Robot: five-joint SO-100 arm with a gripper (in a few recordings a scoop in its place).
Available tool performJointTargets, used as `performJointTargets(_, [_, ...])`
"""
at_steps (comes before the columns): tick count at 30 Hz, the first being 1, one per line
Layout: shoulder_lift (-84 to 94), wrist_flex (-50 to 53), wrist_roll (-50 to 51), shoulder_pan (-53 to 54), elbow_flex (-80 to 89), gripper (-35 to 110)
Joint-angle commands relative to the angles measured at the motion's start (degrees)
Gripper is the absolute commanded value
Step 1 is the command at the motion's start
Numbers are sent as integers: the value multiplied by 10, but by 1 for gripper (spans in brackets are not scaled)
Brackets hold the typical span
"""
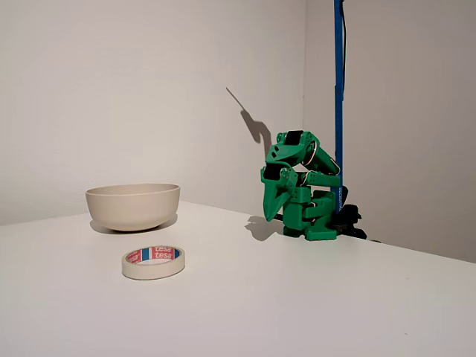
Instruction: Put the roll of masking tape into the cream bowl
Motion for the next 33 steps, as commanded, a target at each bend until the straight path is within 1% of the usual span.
performJointTargets(1, [5, 9, 25, 3, 3, -8])
performJointTargets(13, [5, 9, 19, 4, 1, -8])
performJointTargets(19, [-15, -10, 31, 21, -91, -8])
performJointTargets(22, [-148, -23, 37, 21, -195, -8])
performJointTargets(26, [-294, -11, 45, 22, -338, -8])
performJointTargets(33, [-542, 65, 35, 46, -604, -8])
